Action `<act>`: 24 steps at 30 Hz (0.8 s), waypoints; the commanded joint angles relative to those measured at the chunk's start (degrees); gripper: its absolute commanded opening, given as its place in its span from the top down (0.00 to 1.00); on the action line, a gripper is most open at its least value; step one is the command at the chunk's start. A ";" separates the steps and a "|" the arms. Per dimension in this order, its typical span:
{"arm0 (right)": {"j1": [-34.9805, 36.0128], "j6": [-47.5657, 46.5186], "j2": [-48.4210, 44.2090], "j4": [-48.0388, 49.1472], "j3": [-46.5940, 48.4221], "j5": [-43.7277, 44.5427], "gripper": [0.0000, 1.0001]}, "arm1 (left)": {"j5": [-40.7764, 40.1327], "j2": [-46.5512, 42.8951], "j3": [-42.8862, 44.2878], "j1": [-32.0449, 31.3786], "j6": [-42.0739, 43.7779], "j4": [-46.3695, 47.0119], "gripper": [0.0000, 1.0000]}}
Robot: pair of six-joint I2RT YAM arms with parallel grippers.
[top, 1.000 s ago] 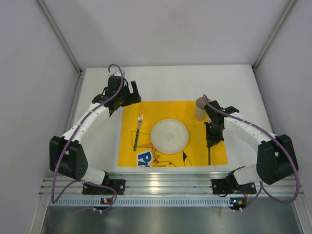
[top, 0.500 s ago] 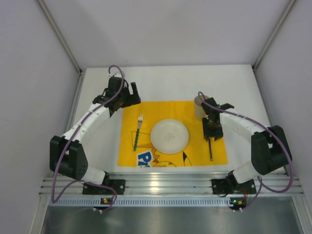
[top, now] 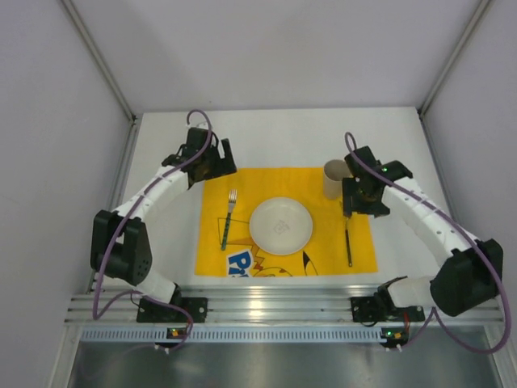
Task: Set the dinner table for one person
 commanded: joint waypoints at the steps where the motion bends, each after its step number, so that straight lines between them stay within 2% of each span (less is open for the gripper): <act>1: 0.37 1.47 -6.12 -8.61 9.80 6.98 0.26 | 0.04 0.00 2.79 -0.43 -0.20 2.52 0.08; 3: 0.37 1.47 -7.18 -10.11 13.33 7.78 0.15 | -0.13 0.09 2.97 -0.52 -0.20 2.26 0.08; 4: 0.29 1.03 -8.31 -9.50 14.92 7.00 0.00 | -0.22 0.00 3.05 -0.61 -0.20 2.09 0.08; 8: 0.28 -3.44 -12.62 1.02 18.01 -0.90 0.00 | -0.75 -0.61 2.88 -1.22 0.58 1.38 0.07; 9: 0.37 -3.54 -13.42 7.23 17.40 -3.27 0.00 | -1.36 -0.79 2.97 -1.31 0.94 0.77 0.07; 15: 0.28 2.61 -14.66 30.98 6.59 -9.42 0.00 | -1.01 -6.84 -0.36 -2.10 2.25 0.94 0.02; 18: 0.37 1.47 -13.60 34.09 3.95 -12.34 0.00 | -5.75 -14.30 -8.43 -3.69 6.01 6.45 0.01; 22: 0.29 0.42 -12.28 31.99 1.93 -11.82 0.00 | -11.80 -28.19 -25.90 -3.69 9.63 18.06 0.01; 24: 0.28 -1.08 -12.28 32.16 0.79 -12.87 0.00 | -13.66 -33.54 -29.63 -3.77 10.60 22.99 0.01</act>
